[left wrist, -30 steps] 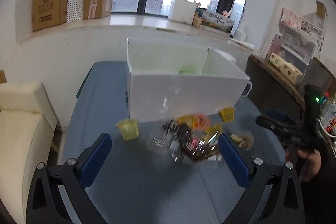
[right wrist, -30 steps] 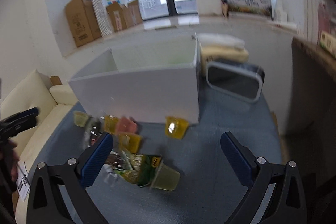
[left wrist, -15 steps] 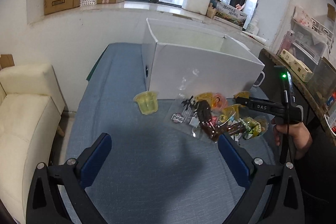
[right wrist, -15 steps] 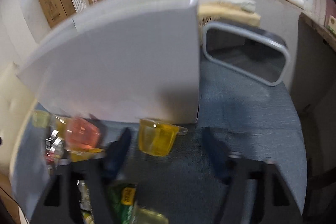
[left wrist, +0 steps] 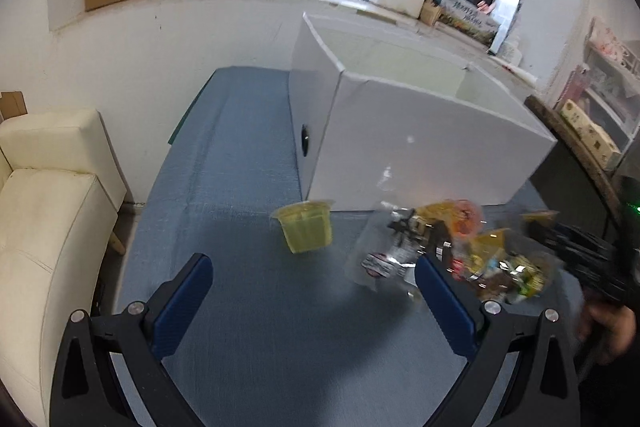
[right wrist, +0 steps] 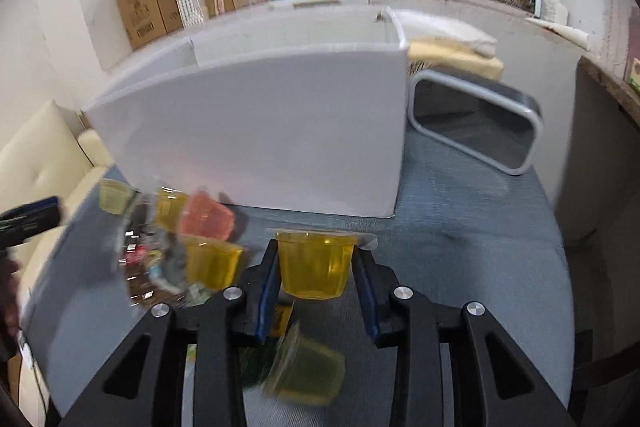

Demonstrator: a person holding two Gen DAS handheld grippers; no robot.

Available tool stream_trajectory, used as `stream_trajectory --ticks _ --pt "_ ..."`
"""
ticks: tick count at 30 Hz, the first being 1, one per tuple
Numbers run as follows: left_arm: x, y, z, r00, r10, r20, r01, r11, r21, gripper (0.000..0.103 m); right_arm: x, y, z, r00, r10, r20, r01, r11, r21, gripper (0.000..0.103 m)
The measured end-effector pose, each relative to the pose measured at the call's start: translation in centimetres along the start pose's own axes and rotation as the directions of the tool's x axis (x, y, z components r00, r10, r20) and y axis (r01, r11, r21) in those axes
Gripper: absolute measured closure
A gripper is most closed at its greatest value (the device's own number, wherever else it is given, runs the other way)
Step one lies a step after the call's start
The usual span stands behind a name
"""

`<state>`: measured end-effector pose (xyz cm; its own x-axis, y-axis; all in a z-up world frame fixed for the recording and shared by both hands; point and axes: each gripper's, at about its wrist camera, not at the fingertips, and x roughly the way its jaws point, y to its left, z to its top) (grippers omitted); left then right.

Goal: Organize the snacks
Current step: 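Grasp a yellow jelly cup with the right tool while the left grasps a pale-yellow jelly cup, then lower both jelly cups into the white box and open both tools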

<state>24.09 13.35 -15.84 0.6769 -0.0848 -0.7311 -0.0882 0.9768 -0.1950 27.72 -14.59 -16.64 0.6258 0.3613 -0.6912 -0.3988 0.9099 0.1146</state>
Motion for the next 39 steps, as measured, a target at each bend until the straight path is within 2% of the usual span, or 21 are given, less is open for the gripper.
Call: stream_trajectory --ticks 3,7,13,15,16,20,23,27,31,35,39 --pt "1.4 0.5 0.6 1.0 0.025 -0.001 -0.025 0.999 -0.03 0.0 -2.9 -0.5 -1.5 0.999 0.04 0.037 -0.042 0.998 0.039 0.065" --pt "3.4 0.7 1.4 0.998 0.063 -0.019 -0.063 0.997 -0.041 0.0 -5.6 -0.7 -3.7 0.997 0.046 0.067 -0.05 0.997 0.057 0.065" --pt "5.3 0.7 1.9 0.997 0.076 -0.027 -0.076 0.997 -0.017 0.002 -6.5 -1.0 -5.6 0.995 0.047 0.093 -0.059 0.99 0.125 0.065" --pt "5.6 0.6 1.7 0.996 0.08 -0.027 -0.08 0.997 0.0 0.033 -6.6 -1.0 -5.8 0.995 0.047 0.092 -0.059 0.989 0.137 0.065" --pt "5.8 0.4 1.6 0.996 0.084 -0.034 -0.084 0.996 0.015 0.054 -6.7 -1.1 -6.0 0.994 0.052 0.093 -0.065 0.987 0.146 0.065" --pt "5.4 -0.2 0.9 0.998 0.064 -0.026 -0.062 0.996 0.064 0.055 -7.2 -1.1 -6.1 0.992 0.05 0.114 -0.068 0.985 0.161 0.065" --pt "3.9 -0.2 0.5 0.999 0.039 0.004 -0.039 0.998 0.049 0.055 -7.5 -0.8 -5.6 0.991 0.053 0.125 -0.072 0.986 0.149 0.065" --pt "0.3 -0.8 0.1 0.998 -0.008 0.069 0.004 0.998 0.059 0.055 -8.4 0.0 -4.6 0.985 0.068 0.156 -0.088 0.989 0.123 0.065" --pt "-4.3 -2.7 0.1 0.986 -0.076 0.148 0.062 0.993 0.099 0.055 -9.2 1.4 -2.7 0.976 0.094 0.195 -0.111 0.991 0.08 0.065" --pt "-7.4 -4.7 2.1 0.969 -0.132 0.208 0.104 0.985 0.141 0.055 -9.1 2.9 0.6 0.97 0.109 0.217 -0.112 0.994 0.003 0.065" --pt "-7.8 -6.6 5.4 0.959 -0.158 0.234 0.119 0.978 0.173 0.055 -8.7 3.7 4.0 0.963 0.115 0.243 -0.109 0.993 -0.037 0.065"
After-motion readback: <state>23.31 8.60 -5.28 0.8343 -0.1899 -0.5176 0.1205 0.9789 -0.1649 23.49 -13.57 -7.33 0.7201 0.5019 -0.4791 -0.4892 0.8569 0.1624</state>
